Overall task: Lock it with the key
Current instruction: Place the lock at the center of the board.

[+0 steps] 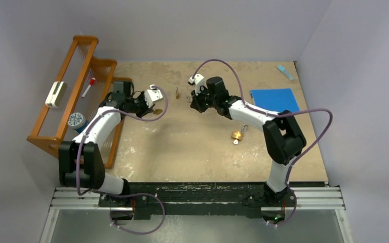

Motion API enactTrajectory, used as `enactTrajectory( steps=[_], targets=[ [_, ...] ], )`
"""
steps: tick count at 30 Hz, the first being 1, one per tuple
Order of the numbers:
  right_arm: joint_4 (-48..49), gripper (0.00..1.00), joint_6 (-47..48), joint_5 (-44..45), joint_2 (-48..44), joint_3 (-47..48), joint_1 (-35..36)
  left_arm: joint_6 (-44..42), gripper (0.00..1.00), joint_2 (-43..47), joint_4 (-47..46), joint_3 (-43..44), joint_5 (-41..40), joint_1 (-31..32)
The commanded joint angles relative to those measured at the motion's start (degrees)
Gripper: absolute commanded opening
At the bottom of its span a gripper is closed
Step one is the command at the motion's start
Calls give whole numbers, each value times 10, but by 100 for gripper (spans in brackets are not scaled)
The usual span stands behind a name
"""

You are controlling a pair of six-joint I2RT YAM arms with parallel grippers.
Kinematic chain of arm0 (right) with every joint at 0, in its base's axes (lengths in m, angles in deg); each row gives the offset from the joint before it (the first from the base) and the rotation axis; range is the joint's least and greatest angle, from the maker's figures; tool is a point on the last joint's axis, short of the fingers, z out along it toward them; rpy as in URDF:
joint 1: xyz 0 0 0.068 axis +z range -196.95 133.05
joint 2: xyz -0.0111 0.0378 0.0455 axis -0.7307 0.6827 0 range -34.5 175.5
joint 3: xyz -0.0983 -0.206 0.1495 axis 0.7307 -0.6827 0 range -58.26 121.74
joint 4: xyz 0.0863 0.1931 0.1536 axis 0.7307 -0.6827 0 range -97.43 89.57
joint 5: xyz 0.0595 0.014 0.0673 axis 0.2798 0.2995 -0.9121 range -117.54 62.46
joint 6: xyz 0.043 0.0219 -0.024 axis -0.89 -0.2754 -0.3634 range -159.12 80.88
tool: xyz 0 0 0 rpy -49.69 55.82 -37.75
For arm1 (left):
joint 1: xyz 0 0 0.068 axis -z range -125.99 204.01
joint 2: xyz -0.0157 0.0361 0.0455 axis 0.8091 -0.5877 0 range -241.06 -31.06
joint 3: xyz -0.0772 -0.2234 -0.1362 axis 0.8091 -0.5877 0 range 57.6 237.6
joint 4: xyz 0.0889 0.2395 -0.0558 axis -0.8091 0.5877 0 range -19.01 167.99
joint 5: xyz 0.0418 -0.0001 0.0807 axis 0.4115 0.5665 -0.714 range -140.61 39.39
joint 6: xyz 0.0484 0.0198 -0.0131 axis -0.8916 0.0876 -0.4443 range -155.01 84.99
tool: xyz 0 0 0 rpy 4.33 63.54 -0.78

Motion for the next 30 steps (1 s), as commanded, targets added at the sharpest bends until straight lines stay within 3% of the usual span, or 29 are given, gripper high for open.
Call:
enactTrajectory(
  steps=[1, 10, 18, 30],
  targets=[
    [7, 0, -25, 25, 32, 50, 6, -92, 0, -38, 68, 6, -4, 4],
    [50, 0, -62, 4, 144, 119, 22, -128, 0, -135, 147, 91, -82, 39],
    [82, 0, -76, -4, 185, 128, 24, -154, 0, -210, 230, 184, -104, 53],
    [122, 0, -110, 10, 204, 96, 23, -119, 0, -251, 208, 210, -112, 72]
  ],
)
